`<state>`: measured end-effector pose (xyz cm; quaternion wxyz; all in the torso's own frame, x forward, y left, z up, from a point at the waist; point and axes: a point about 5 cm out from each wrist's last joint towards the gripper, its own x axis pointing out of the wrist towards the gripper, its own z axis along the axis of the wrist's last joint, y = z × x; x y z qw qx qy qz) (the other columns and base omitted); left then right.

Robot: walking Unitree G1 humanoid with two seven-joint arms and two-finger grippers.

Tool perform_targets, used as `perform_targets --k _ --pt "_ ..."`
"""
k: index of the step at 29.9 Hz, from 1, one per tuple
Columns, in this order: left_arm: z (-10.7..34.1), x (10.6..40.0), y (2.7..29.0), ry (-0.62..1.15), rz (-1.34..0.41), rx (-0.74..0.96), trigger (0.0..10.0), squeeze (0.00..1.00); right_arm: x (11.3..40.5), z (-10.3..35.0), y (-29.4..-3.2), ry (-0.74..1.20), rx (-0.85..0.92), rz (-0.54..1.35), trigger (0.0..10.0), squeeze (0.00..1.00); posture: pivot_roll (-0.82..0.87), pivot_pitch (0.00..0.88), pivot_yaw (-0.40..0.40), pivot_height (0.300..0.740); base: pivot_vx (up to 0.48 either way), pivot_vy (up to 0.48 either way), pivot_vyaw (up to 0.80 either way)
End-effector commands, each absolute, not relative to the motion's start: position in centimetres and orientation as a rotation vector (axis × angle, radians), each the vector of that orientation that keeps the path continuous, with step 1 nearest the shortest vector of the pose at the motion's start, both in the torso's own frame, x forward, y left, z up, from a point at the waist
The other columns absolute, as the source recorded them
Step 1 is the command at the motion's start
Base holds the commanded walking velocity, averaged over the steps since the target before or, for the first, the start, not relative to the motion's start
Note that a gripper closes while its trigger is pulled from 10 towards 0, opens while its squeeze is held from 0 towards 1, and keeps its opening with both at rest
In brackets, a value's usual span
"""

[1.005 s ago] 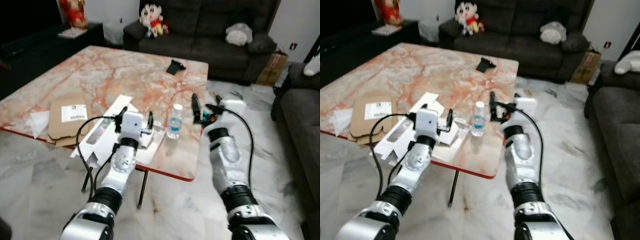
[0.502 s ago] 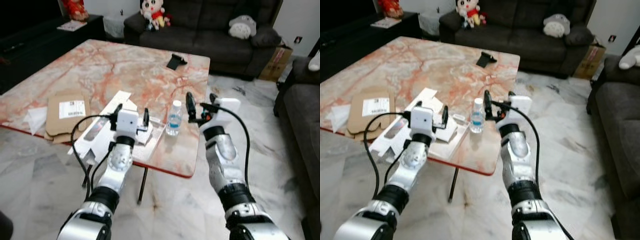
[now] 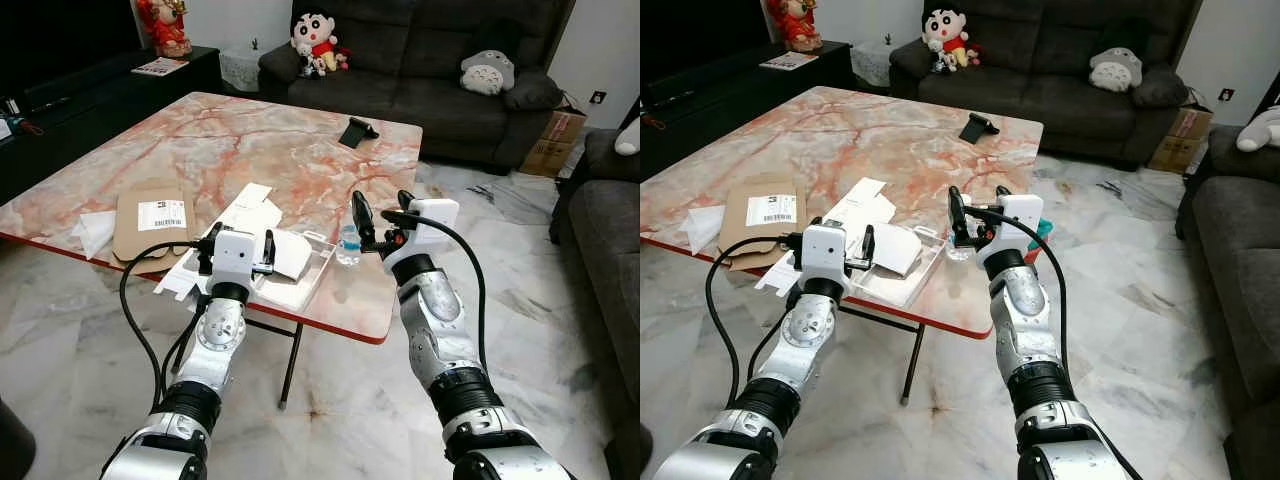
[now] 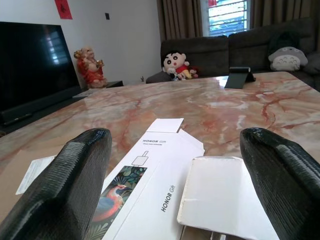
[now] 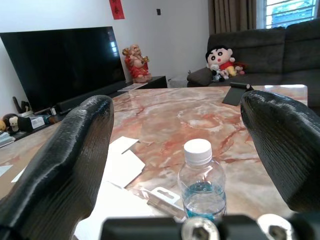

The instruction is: Picking trash to rubbish bin

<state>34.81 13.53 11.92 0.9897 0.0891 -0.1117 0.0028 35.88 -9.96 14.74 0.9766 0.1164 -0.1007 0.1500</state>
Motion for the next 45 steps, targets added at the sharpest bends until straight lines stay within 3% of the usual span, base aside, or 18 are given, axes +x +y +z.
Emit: perform_targets --k 1,2,3,5,6,7,35,45 --pt "11.8 34.9 13.6 -0.21 0.013 0.175 10.0 0.0 36.0 14.9 -9.8 -0.196 0.229 0.315 10.0 0.24 0.13 0.0 -0.058 0.74 0.337 0.0 0.0" --pt "11.9 34.9 13.4 -0.214 0.011 0.172 10.0 0.0 36.0 14.9 -9.9 -0.198 0.226 0.312 10.0 0.87 0.12 0.0 -0.06 0.74 0.334 0.0 0.0" --pt "12.0 34.9 13.2 -0.218 0.009 0.17 10.0 0.0 36.0 14.9 -10.0 -0.199 0.224 0.309 10.0 1.0 0.12 0.0 -0.06 0.74 0.337 0.0 0.0" --pt "12.0 34.9 13.1 -0.221 0.007 0.168 10.0 0.0 36.0 14.9 -10.0 -0.199 0.223 0.306 10.0 1.0 0.12 0.0 -0.06 0.74 0.337 0.0 0.0" --pt "12.1 34.9 12.9 -0.224 0.004 0.166 10.0 0.0 36.0 14.9 -10.1 -0.198 0.221 0.304 10.0 0.95 0.12 0.0 -0.06 0.74 0.337 0.0 0.0" --pt "12.2 34.9 12.8 -0.227 0.002 0.165 10.0 0.0 36.0 14.9 -10.1 -0.198 0.217 0.303 10.0 0.0 0.12 0.0 -0.06 0.74 0.345 0.0 0.0" --pt "14.9 35.2 12.1 -0.347 0.008 0.131 10.0 0.0 36.0 14.9 -10.2 -0.201 0.207 0.307 10.0 0.0 0.12 0.0 -0.061 0.74 0.452 0.0 0.0" --pt "17.2 34.7 12.5 -0.487 0.038 0.084 10.0 0.0 36.0 15.0 -10.2 -0.206 0.217 0.305 10.0 0.0 0.12 0.0 -0.061 0.74 0.025 0.0 0.0"
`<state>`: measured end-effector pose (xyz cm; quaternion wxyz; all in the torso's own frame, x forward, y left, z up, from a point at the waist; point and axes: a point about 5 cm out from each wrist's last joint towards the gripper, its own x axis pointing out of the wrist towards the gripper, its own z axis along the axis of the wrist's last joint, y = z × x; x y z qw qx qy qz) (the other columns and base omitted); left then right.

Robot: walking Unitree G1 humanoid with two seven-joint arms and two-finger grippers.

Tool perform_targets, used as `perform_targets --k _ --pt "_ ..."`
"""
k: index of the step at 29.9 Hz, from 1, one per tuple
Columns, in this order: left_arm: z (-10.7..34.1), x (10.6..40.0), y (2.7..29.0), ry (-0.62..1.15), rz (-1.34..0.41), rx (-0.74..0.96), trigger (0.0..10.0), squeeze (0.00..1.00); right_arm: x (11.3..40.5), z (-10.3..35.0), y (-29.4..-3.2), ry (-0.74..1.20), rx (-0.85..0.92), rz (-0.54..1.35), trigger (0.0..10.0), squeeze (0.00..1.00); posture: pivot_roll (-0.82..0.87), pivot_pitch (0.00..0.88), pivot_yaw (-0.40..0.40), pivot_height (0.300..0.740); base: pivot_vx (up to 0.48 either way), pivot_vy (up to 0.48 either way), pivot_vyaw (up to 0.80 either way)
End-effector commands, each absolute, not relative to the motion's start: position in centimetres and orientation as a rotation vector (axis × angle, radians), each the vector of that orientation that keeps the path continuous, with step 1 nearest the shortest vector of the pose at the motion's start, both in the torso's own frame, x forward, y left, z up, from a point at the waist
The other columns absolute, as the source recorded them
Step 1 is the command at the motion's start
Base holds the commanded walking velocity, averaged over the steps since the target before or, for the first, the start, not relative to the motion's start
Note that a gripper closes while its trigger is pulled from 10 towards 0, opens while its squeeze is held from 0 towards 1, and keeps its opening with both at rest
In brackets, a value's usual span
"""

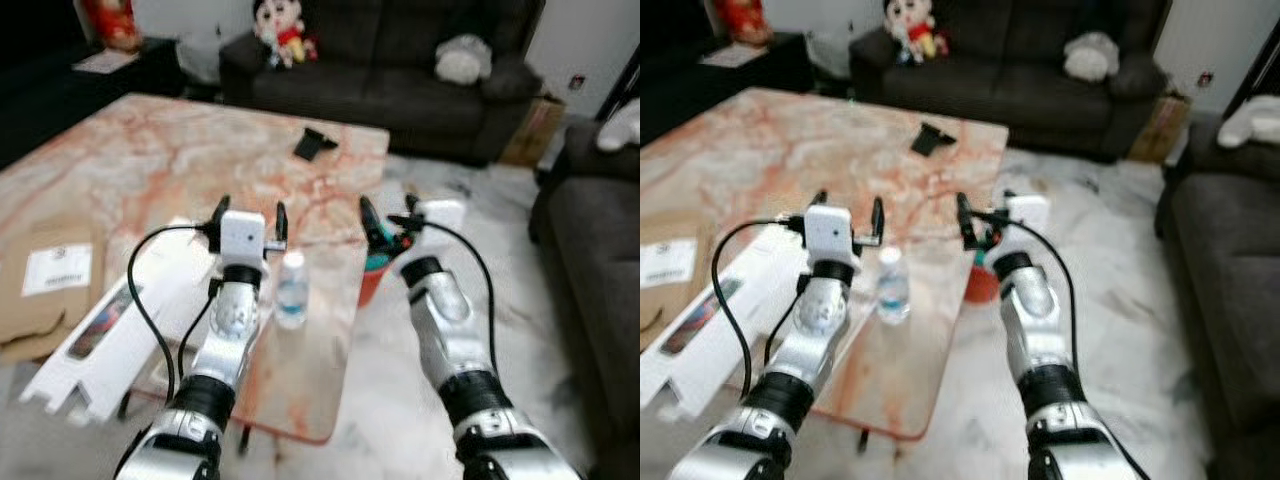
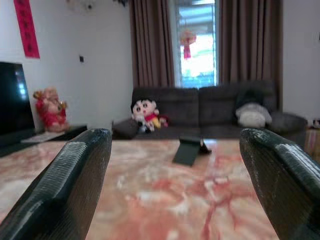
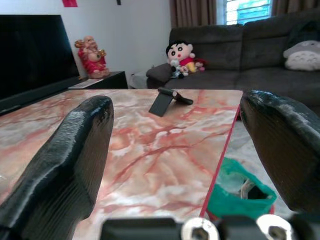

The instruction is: Picking trash to rubbish bin

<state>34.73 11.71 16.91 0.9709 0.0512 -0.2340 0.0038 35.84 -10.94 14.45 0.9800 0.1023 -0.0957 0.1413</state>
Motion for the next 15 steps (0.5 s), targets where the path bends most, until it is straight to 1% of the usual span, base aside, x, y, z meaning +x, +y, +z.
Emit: perform_targets --k 1,12,15 --pt "17.5 34.7 12.5 -0.496 0.04 0.079 10.0 0.0 36.0 15.0 -10.3 -0.206 0.219 0.304 10.0 0.0 0.12 0.0 -0.061 0.74 0.0 0.0 0.0" --pt "19.1 34.6 13.2 -0.542 0.072 0.06 10.0 0.0 36.0 15.1 -11.0 -0.208 0.239 0.279 10.0 0.0 0.12 0.0 -0.061 0.74 0.0 0.0 0.0" --pt "18.5 34.7 13.8 -0.5 0.09 0.046 10.0 0.0 36.1 15.0 -11.2 -0.196 0.26 0.277 10.0 0.0 0.12 0.0 -0.061 0.74 0.0 0.0 0.0"
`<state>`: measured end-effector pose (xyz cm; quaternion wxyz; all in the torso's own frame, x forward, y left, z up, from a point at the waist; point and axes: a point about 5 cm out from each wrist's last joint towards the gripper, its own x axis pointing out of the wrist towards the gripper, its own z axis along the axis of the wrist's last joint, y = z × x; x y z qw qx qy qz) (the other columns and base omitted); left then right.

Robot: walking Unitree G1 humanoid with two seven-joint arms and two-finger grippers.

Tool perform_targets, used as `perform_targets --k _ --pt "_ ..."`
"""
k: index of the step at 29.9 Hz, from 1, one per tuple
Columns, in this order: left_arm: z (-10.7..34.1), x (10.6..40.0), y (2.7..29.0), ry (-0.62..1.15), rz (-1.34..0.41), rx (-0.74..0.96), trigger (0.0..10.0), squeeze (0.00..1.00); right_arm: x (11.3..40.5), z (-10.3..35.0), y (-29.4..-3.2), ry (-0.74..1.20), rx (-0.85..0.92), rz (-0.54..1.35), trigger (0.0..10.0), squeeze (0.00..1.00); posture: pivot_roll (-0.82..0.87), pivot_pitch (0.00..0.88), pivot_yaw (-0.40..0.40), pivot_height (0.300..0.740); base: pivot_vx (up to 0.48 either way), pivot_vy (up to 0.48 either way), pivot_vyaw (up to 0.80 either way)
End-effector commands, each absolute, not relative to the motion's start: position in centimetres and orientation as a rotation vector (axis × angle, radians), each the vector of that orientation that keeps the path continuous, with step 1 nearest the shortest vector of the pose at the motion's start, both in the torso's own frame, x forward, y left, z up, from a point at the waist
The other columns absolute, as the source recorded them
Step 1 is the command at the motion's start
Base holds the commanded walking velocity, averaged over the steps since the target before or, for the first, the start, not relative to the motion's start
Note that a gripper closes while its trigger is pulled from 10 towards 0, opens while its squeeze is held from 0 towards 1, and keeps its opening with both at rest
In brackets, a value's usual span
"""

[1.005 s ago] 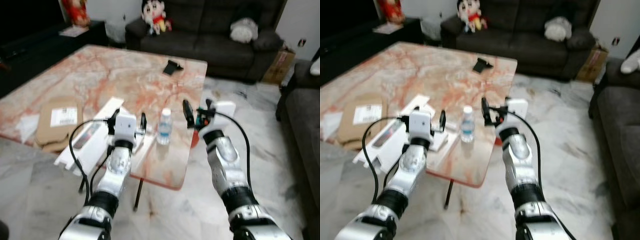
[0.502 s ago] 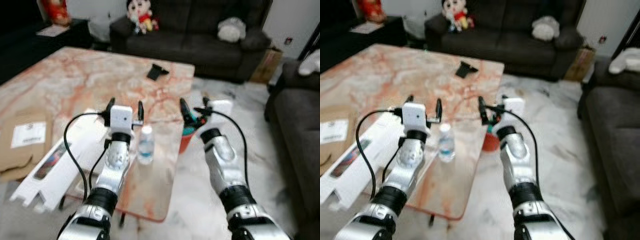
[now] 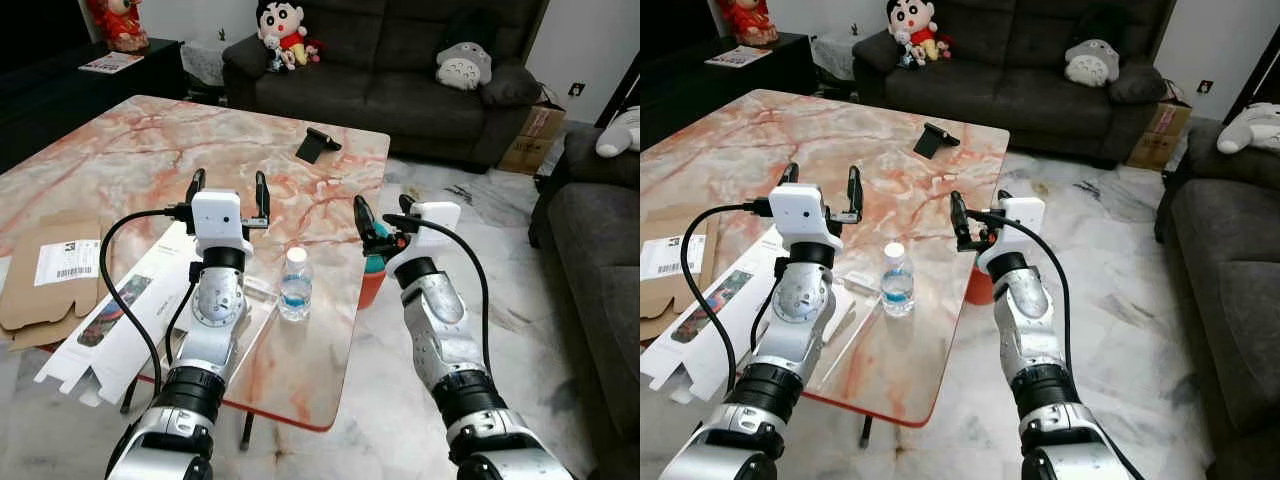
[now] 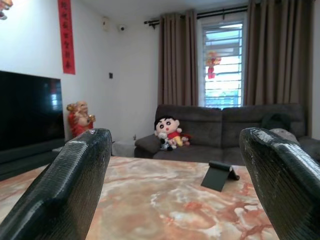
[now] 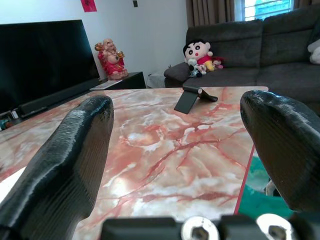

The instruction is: Picking trash to rubbish bin

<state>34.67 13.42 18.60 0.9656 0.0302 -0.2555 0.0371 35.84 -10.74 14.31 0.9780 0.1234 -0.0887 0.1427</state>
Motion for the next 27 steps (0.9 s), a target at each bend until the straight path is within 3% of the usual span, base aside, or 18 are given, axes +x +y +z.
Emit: perform_targets --k 1,5,11,19,27 --pt "18.0 34.7 14.0 -0.48 0.096 0.052 10.0 0.0 36.1 14.9 -11.2 -0.195 0.259 0.278 10.0 0.0 0.12 0.0 -0.061 0.74 0.0 0.0 0.0" --pt "14.6 33.8 15.2 -0.341 0.076 0.104 10.0 0.0 35.8 14.6 -11.2 -0.19 0.259 0.278 10.0 0.0 0.12 0.0 -0.06 0.74 0.0 0.0 0.0" --pt "15.1 33.0 11.8 -0.359 -0.202 0.106 10.0 0.0 35.7 12.9 -12.4 -0.122 0.235 0.22 10.0 0.0 0.13 0.0 -0.064 0.74 0.0 0.0 0.0" --pt "18.5 32.6 9.3 -0.483 -0.335 0.127 10.0 0.0 35.3 12.2 -15.2 -0.127 0.238 0.095 10.0 0.0 0.12 0.0 -0.063 0.74 0.0 0.0 0.0" --pt "16.7 32.5 7.9 -0.366 -0.471 0.154 10.0 0.0 35.2 11.2 -15.0 -0.089 0.226 0.069 10.0 0.0 0.13 0.0 -0.065 0.74 0.0 0.0 0.0"
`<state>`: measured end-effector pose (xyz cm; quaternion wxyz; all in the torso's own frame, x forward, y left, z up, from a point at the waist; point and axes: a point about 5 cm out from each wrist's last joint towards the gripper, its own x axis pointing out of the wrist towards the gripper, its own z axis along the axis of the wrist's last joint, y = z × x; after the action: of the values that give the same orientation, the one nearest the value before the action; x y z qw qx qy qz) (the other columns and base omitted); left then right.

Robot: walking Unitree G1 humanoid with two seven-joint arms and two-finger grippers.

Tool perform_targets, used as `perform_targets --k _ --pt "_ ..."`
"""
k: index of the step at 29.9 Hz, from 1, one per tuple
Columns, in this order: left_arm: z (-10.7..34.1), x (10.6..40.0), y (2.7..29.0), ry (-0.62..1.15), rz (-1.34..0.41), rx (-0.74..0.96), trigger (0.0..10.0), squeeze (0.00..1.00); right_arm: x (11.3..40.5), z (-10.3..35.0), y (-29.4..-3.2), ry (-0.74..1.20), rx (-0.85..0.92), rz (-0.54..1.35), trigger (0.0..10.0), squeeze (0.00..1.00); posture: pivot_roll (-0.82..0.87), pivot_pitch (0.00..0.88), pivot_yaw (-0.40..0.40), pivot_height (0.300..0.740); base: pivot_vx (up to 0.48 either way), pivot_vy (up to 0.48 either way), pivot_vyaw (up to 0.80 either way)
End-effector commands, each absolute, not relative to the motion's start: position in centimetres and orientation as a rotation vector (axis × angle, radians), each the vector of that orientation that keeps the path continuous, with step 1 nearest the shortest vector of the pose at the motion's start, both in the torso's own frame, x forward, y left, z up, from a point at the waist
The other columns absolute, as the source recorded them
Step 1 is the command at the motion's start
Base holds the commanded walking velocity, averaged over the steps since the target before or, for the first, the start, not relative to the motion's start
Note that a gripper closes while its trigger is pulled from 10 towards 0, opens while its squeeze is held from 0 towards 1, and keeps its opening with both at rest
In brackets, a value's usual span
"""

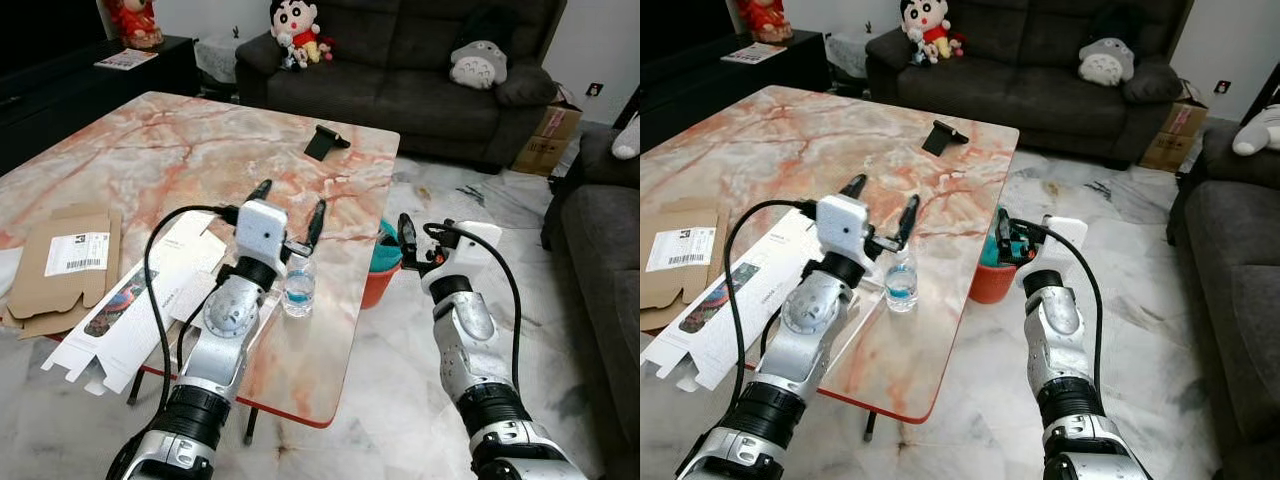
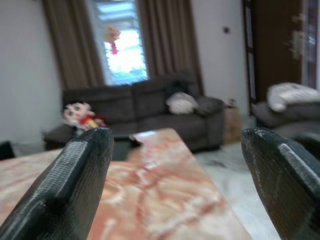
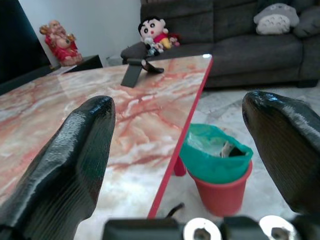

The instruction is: Picking trash to rubbish bin

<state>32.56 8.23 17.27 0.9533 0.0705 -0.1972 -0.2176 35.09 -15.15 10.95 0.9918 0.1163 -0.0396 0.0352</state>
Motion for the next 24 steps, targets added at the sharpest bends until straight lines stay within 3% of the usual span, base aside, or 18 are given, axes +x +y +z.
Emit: perform_targets --k 1,24 --pt "16.7 32.5 7.9 -0.366 -0.471 0.154 10.0 0.0 35.2 11.2 -15.0 -0.089 0.226 0.069 10.0 0.0 0.13 0.0 -0.065 0.74 0.0 0.0 0.0" --pt "13.9 31.6 8.4 -0.211 -0.455 0.136 10.0 0.0 35.6 11.5 -14.5 -0.097 0.237 0.084 10.0 0.0 0.12 0.0 -0.059 0.74 0.0 0.0 0.0"
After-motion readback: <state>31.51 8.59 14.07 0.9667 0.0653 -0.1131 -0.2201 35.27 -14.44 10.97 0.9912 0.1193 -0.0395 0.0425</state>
